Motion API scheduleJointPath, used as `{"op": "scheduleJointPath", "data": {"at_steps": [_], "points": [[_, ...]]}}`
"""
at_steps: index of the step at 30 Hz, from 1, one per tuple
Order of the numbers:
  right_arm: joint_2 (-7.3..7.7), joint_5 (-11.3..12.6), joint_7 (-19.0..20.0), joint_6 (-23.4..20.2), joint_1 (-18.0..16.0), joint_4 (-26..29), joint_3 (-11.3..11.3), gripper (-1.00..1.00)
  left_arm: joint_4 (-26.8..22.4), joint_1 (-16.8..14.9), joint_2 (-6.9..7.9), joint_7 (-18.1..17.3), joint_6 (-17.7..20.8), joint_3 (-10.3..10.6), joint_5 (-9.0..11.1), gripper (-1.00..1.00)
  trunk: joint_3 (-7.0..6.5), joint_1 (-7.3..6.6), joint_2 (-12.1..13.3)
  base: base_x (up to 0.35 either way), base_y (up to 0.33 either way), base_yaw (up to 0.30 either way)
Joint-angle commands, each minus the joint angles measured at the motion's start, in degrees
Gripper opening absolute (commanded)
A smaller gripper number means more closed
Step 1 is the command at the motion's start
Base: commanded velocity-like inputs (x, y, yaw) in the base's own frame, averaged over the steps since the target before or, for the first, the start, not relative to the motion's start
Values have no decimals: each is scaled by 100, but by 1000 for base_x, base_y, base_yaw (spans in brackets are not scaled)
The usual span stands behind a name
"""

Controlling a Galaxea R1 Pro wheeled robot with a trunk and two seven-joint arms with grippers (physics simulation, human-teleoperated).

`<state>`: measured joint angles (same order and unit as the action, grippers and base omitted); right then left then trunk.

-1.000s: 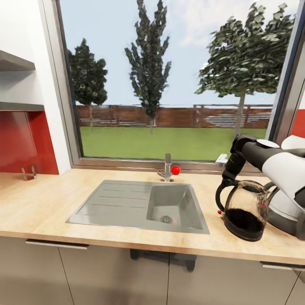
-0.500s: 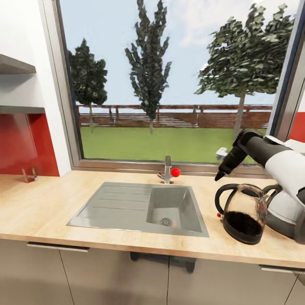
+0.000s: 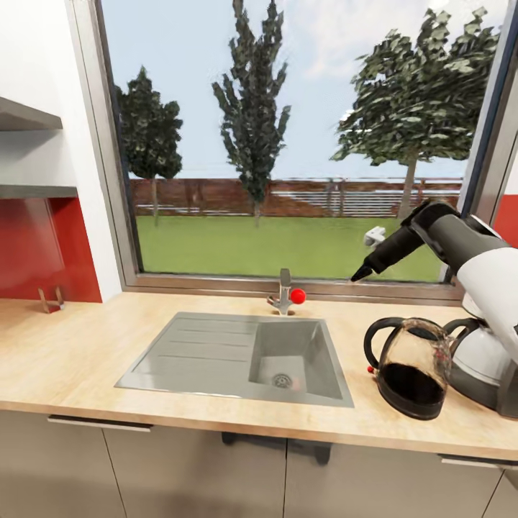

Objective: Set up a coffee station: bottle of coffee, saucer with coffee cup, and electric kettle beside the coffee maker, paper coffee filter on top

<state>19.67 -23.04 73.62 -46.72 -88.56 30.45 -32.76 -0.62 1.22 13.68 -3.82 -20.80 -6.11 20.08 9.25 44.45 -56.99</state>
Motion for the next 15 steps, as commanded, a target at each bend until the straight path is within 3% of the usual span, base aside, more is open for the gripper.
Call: {"op": "scheduleJointPath", "data": {"at_steps": [1,2,5,6,9,11,15], "points": [[12,-27,30,-35,-4,16,77,100,-7,1,3,-40,-4,-52,23,100,-11,-22,37,0,0,0],[11,-40,-36,25,-4,21,388,100,-14,1,23,-40,-2,-92,37,100,-11,-22,37,0,0,0],[11,-42,-126,29,-4,22,454,100,-22,1,23,-40,-3,-104,39,100,-29,-43,77,0,0,0],[64,-32,-719,47,-4,-1,540,100,-25,1,30,-40,32,-109,39,100,-47,-65,117,0,0,0],[81,-31,-925,22,-4,0,550,100,-31,1,27,-40,44,-110,38,100,-101,-131,237,0,0,0],[98,-29,-1511,-7,-4,1,733,100,-51,1,101,-40,56,-110,36,100,-137,-175,317,0,0,0],[124,-36,-1644,-16,-4,-3,791,100,-73,1,138,-39,50,-110,42,100,-209,-263,478,0,0,0]]}}
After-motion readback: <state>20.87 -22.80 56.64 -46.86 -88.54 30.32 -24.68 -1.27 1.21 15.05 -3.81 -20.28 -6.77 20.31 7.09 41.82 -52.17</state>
